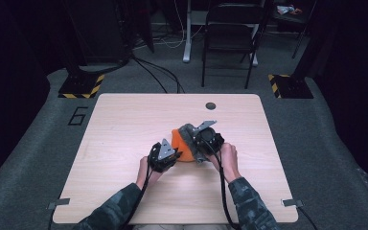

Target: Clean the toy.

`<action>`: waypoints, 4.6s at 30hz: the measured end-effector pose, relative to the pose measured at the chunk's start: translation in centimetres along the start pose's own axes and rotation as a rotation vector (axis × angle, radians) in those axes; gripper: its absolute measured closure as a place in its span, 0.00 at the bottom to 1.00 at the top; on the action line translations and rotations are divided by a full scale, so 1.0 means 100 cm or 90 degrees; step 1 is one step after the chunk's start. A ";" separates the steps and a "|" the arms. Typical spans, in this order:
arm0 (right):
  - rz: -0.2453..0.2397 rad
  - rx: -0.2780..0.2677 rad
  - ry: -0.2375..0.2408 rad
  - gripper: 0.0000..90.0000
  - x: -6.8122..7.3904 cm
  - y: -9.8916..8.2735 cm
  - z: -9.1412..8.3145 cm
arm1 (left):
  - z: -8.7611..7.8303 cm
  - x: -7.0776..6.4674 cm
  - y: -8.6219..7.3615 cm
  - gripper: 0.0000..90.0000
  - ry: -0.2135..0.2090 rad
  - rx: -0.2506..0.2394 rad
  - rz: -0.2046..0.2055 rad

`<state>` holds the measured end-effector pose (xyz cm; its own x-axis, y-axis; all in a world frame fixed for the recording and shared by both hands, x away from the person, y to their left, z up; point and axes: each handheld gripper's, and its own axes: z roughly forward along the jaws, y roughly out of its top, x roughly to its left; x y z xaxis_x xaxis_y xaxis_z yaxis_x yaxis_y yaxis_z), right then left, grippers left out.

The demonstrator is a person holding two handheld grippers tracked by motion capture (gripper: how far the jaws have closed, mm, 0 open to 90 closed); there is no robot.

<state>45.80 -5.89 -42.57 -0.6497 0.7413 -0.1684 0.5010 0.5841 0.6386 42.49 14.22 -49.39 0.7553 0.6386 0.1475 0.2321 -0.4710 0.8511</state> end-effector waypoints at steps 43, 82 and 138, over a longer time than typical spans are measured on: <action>0.013 0.023 0.028 0.81 -0.014 -0.010 -0.002 | -0.001 0.012 -0.002 0.78 -0.016 -0.008 -0.023; -0.002 -0.039 -0.005 0.81 0.004 0.015 -0.032 | -0.010 0.001 0.007 0.92 -0.013 -0.023 0.014; 0.091 0.036 0.031 0.81 -0.024 -0.013 0.013 | -0.008 0.018 -0.003 0.57 0.007 -0.020 -0.058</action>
<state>47.48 -8.00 -43.96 -0.5954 0.8024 -0.0413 0.6213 0.4925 0.6095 43.31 15.98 -49.01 0.7256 0.6841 0.0742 0.2801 -0.3920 0.8763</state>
